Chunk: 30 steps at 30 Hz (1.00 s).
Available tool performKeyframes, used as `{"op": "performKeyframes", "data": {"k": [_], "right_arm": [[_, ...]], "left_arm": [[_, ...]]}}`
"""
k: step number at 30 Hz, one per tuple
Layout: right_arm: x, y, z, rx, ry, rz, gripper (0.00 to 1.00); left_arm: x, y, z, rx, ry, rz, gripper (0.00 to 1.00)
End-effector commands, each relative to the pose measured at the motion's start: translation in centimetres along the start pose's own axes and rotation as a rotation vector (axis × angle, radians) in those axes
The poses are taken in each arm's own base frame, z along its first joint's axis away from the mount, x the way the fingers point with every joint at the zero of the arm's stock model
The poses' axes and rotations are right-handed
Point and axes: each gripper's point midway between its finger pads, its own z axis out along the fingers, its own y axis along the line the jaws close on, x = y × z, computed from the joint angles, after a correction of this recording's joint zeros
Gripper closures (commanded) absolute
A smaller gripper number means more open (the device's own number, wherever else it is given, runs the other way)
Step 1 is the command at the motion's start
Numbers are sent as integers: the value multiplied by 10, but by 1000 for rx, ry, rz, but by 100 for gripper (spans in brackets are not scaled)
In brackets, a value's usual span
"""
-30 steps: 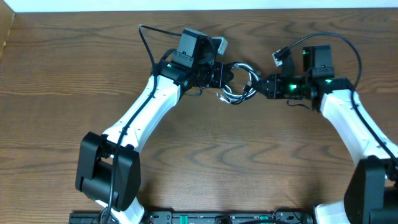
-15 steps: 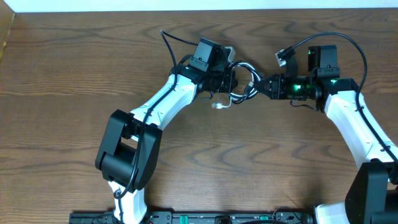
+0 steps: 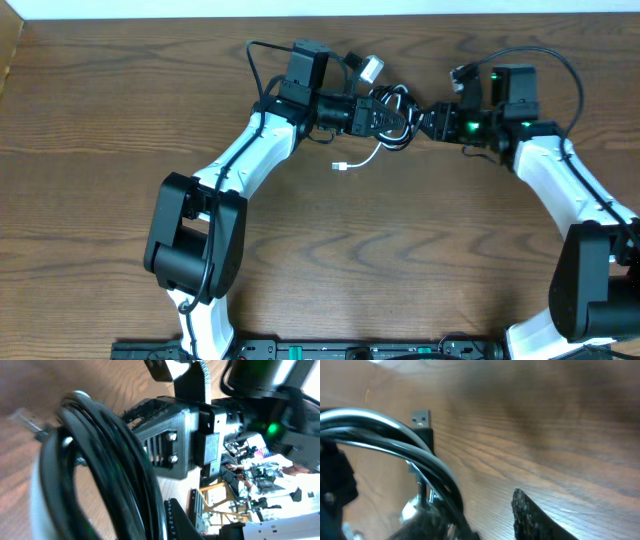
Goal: Untangle cables
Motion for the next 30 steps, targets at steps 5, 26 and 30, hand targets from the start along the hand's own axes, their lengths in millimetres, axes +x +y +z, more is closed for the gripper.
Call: {"op": "performKeyframes", "data": {"k": [5, 26, 30], "right_arm": [[-20, 33, -36, -186, -44, -51, 41], [2, 41, 58, 3, -29, 183, 54], [-2, 42, 39, -133, 19, 159, 51]], "left_arm": [[-29, 37, -27, -260, -133, 13, 93], [-28, 24, -52, -503, -171, -20, 93], [-24, 38, -60, -588, -175, -50, 93]]}}
